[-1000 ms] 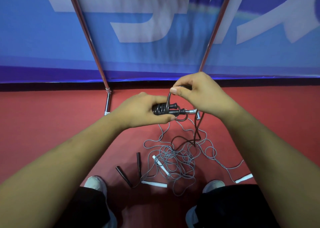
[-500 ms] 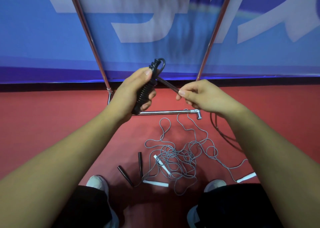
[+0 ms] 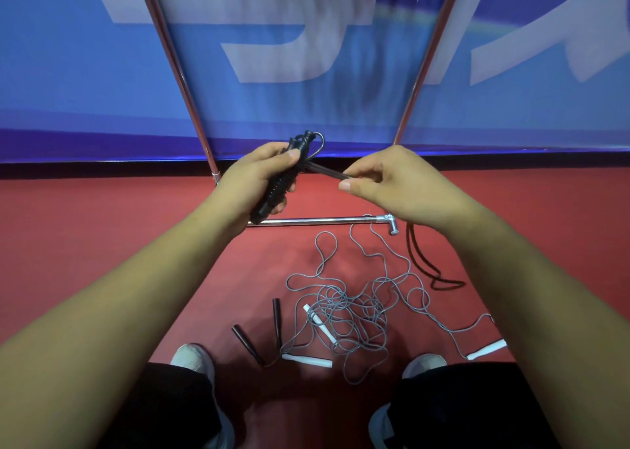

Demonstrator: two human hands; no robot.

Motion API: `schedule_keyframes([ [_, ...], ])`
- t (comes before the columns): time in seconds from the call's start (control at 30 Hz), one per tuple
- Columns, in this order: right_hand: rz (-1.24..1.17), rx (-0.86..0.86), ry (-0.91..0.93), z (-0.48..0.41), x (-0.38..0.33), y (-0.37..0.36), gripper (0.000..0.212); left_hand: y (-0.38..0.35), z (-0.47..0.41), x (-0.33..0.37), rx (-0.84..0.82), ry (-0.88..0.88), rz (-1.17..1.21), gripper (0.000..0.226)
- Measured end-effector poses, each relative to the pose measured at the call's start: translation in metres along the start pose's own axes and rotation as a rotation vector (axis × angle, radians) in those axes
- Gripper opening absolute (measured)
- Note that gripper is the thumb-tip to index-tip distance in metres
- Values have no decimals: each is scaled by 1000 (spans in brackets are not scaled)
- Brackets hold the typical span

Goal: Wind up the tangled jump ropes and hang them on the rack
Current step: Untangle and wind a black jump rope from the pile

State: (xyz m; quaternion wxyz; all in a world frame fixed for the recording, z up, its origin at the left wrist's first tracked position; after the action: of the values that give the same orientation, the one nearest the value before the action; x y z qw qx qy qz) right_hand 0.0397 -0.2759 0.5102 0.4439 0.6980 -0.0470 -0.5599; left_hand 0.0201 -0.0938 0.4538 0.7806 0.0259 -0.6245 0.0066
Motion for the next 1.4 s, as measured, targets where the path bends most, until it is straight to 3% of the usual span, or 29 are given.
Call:
schedule_keyframes([
  [0.17,140,-72,48,1,-14,-12,16,-3,2,3,86,-45,-308,10],
  [0.27,175,-81,63,3,-15,-15,14,-4,-2,2,98,-158,-635,23],
  [0.37,207,-74,81,3,-14,-18,16,-14,-2,-4,-20,-174,-868,34],
  [0.53,177,9,55,2,-9,-10,15,-39,9,3,-269,-322,-1055,45],
  [0.7,149,37,44,-1,-10,-8,17,-48,20,9,-265,-395,-1123,55],
  [0.87,-48,85,-23,-4,1,1,13,-50,27,20,-282,-457,-935,16],
  [1.07,-379,78,-109,-5,29,6,13,-56,32,15,-349,-376,-486,16],
  [1.23,-260,46,-109,-7,39,6,11,-42,25,21,-209,-268,-131,21],
  [1.4,-208,25,-111,-9,38,3,15,-38,21,18,-184,-221,-22,29],
])
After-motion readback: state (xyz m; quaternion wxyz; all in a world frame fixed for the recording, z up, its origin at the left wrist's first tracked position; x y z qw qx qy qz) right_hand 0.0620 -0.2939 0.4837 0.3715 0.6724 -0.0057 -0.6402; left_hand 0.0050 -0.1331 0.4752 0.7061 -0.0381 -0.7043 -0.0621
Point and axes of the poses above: each hand's wrist, its own z-axis away from the middle knuckle, its own y-axis out of the back of the hand, x = y × z, the point moved 8 cm from there along -z, towards the middle knuckle, and after that the axes turned 4 degrees about -z, right-handed, at the moved point
